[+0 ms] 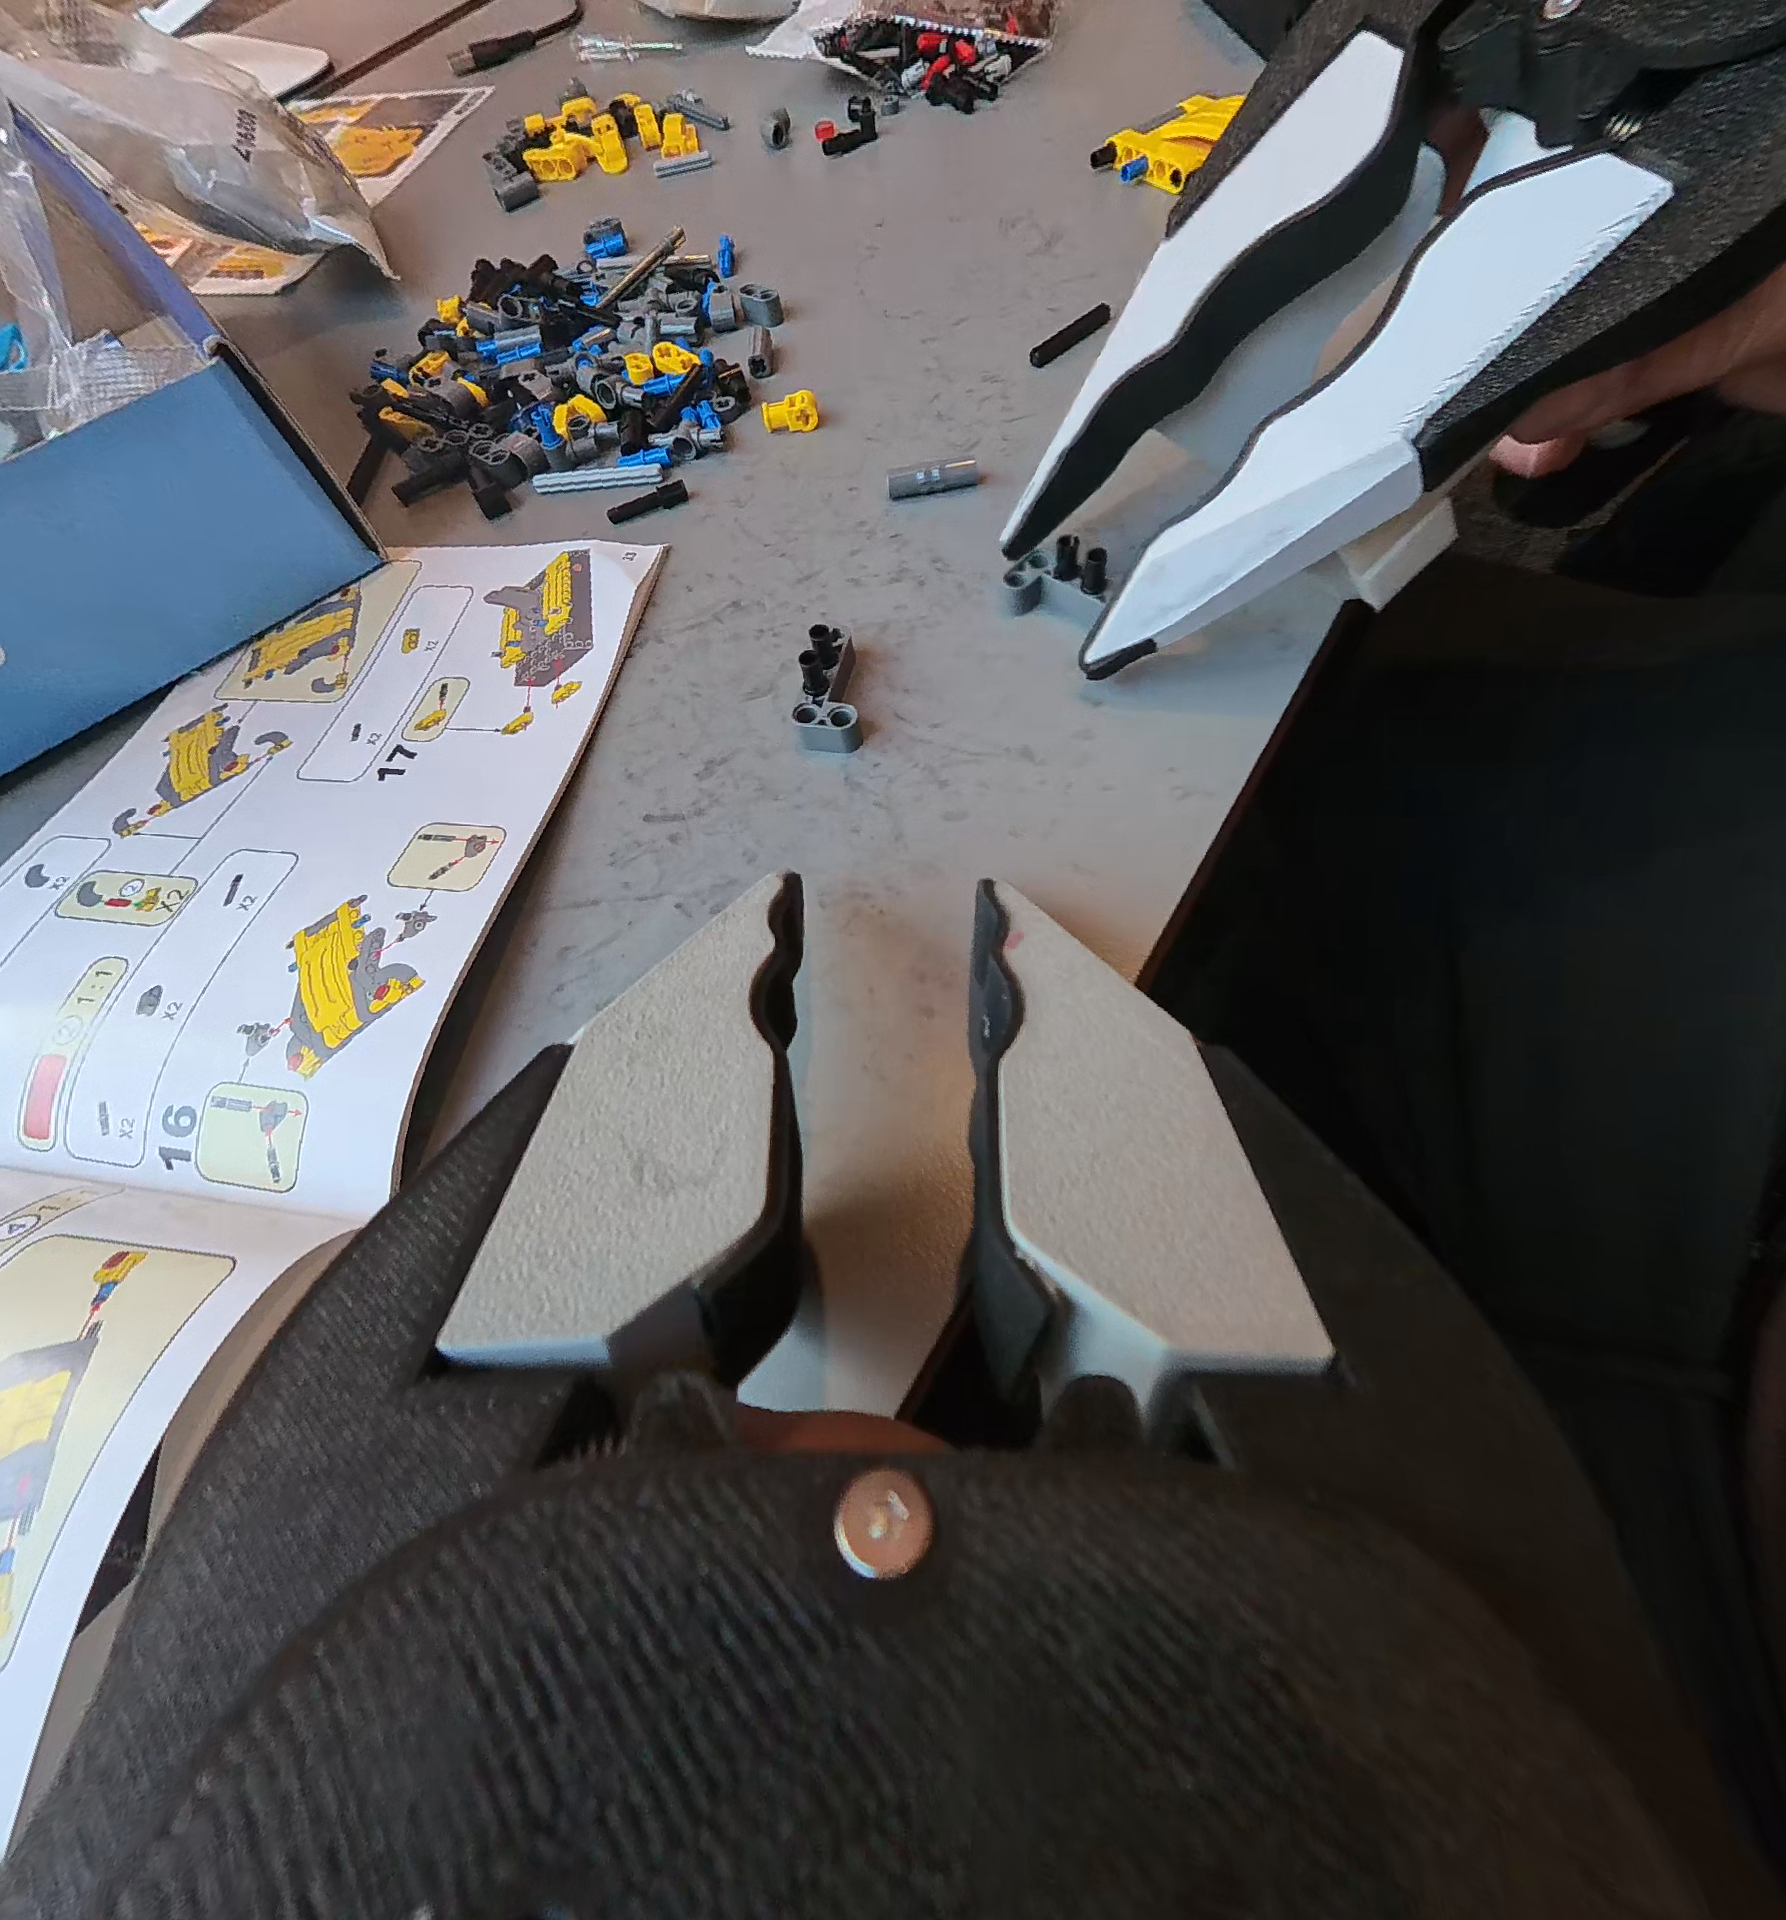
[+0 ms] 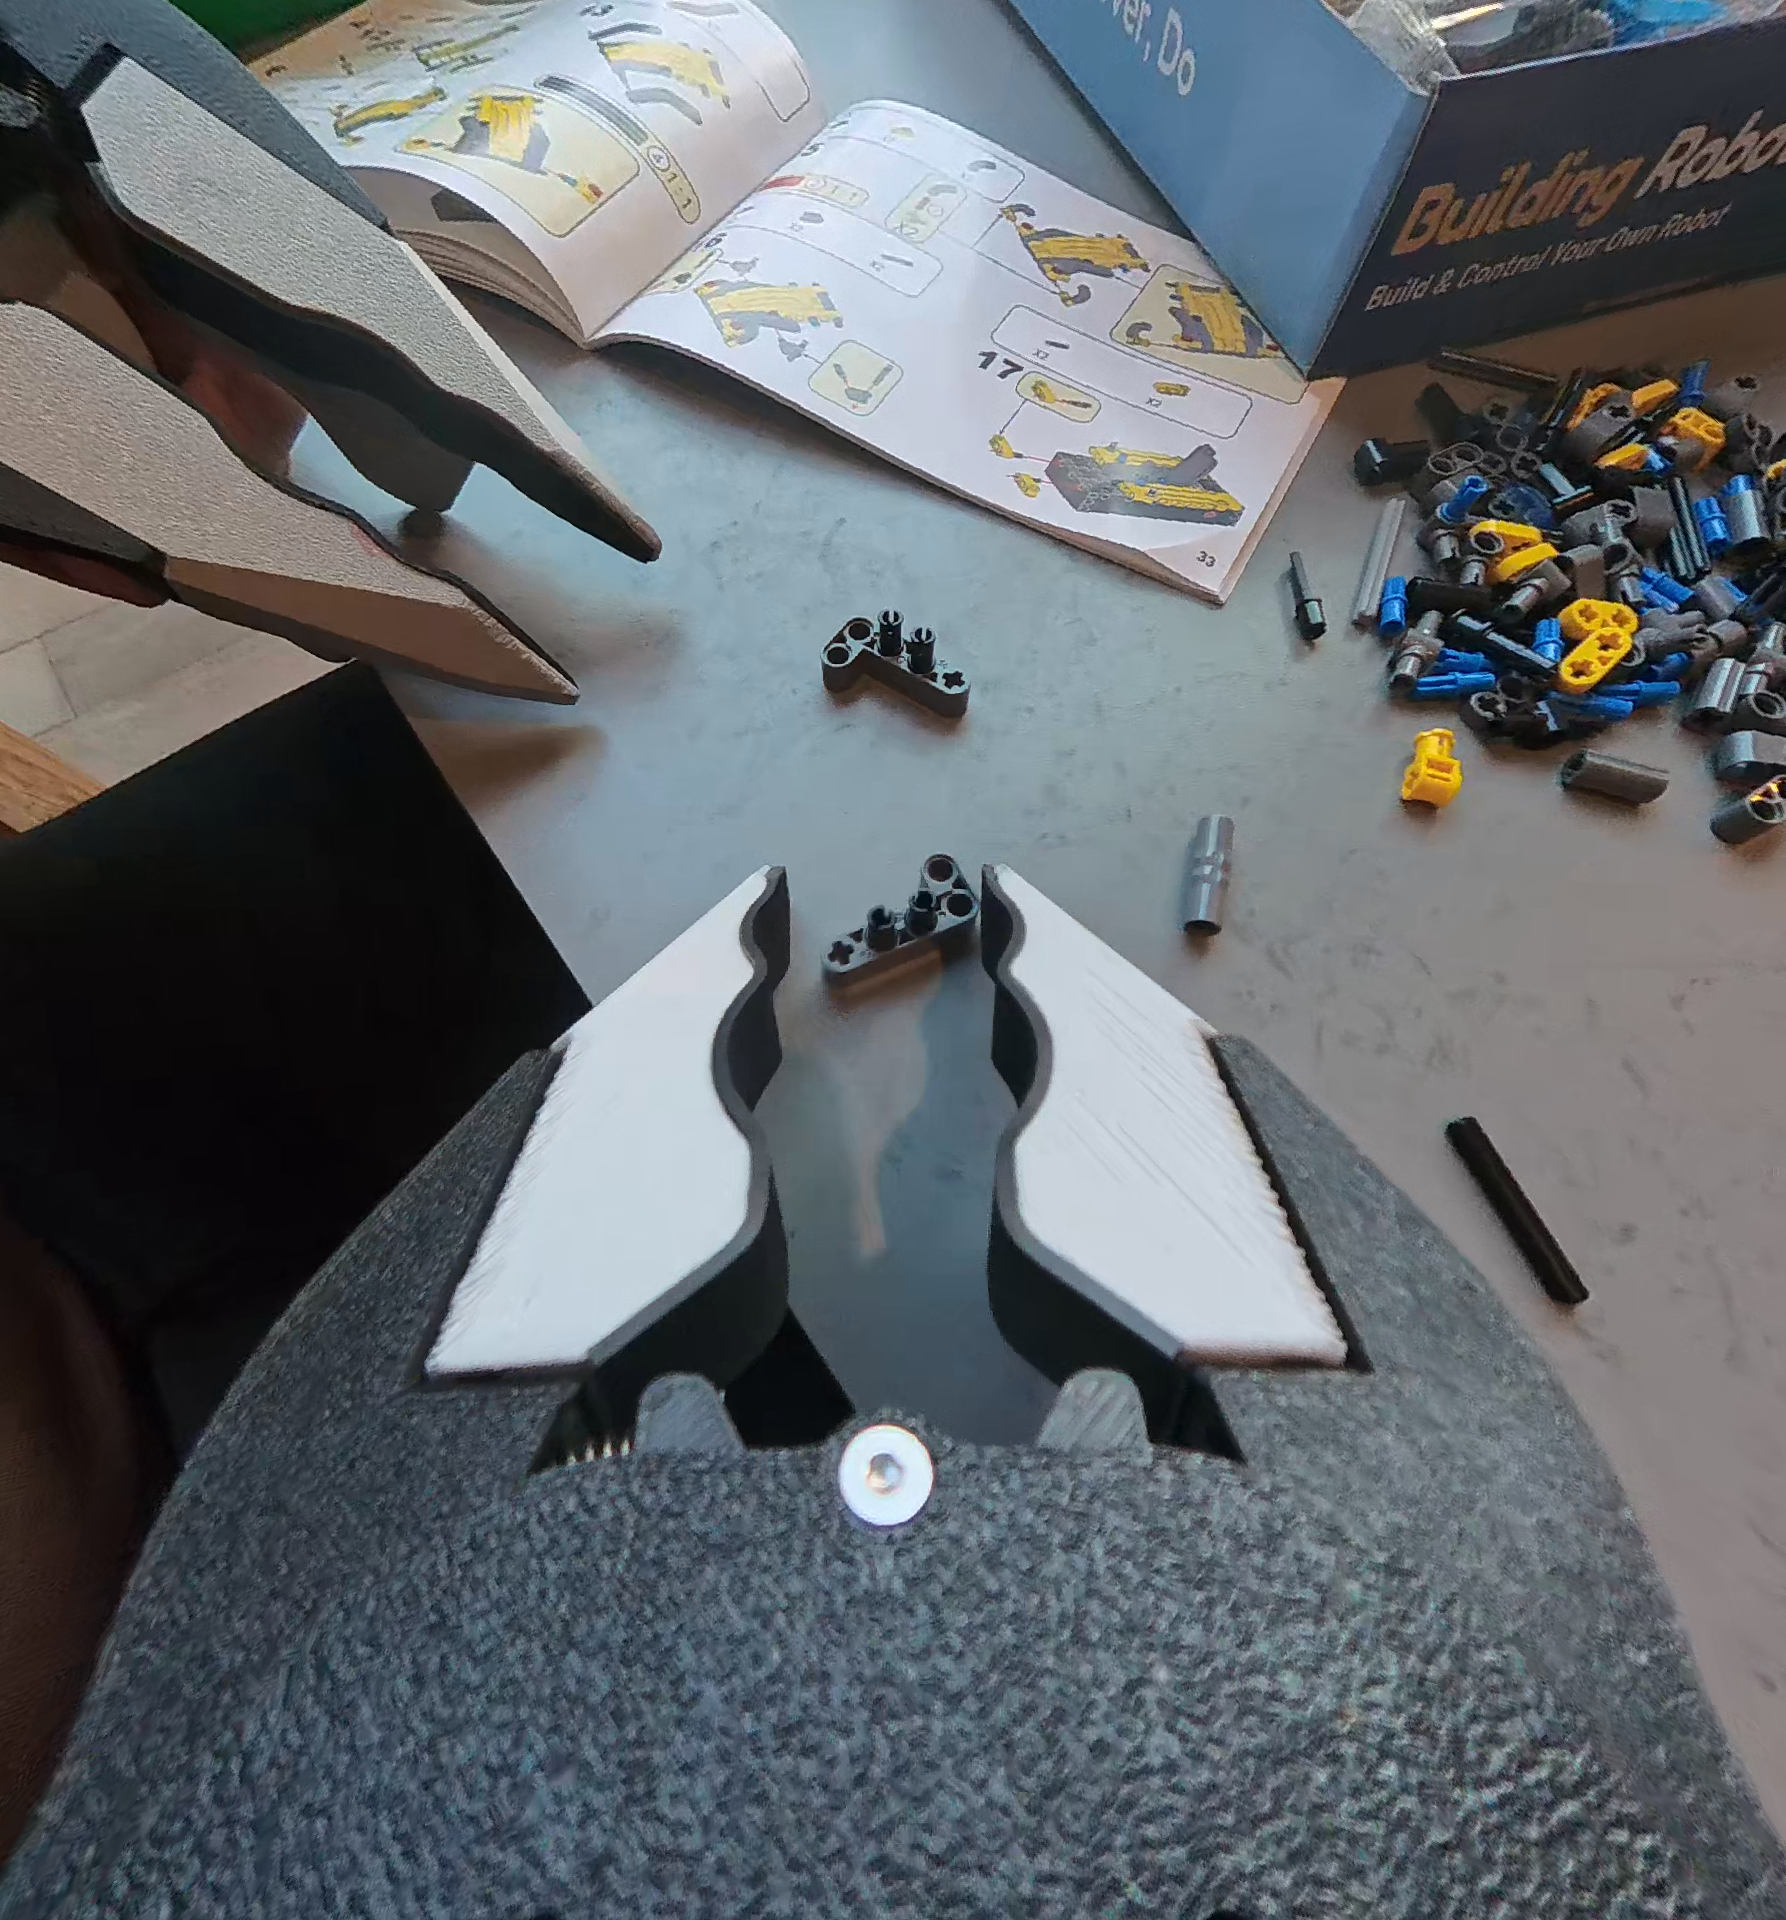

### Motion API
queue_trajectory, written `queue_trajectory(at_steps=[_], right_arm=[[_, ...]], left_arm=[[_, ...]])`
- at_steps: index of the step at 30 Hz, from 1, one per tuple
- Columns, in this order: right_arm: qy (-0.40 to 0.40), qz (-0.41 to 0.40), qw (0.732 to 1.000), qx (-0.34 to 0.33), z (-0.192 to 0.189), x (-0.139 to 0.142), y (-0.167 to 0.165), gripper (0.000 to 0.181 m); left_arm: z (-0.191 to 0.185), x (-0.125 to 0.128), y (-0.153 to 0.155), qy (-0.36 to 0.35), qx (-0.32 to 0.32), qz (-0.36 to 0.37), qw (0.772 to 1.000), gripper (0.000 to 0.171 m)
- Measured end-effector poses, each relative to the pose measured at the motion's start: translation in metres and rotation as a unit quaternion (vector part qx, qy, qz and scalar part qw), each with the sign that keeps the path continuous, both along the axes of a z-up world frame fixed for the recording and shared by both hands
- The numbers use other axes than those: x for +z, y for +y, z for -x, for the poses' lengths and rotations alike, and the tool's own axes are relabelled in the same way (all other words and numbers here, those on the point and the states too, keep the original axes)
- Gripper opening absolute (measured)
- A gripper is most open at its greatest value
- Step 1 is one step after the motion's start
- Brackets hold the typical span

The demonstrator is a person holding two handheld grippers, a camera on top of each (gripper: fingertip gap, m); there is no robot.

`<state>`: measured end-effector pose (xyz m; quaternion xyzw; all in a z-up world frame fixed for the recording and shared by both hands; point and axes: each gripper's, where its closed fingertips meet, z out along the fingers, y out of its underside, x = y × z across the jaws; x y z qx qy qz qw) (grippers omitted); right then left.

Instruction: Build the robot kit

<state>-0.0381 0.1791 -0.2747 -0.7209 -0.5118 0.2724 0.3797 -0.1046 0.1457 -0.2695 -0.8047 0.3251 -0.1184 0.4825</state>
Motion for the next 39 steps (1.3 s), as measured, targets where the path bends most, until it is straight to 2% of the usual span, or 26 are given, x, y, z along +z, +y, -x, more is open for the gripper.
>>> queue_trajectory(at_steps=[5,39], right_arm=[[0.009,0.004,1.0,0.003,0.0015,0.0015,-0.0014,0.026],[0.019,0.002,1.0,0.002,0.0014,0.0031,-0.0014,0.025]], left_arm=[[-0.0002,0.0001,-0.0004,-0.001,-0.002,0.0,1.0,0.03],[-0.0004,0.0,-0.0006,0.005,-0.003,-0.008,1.0,0.029]])
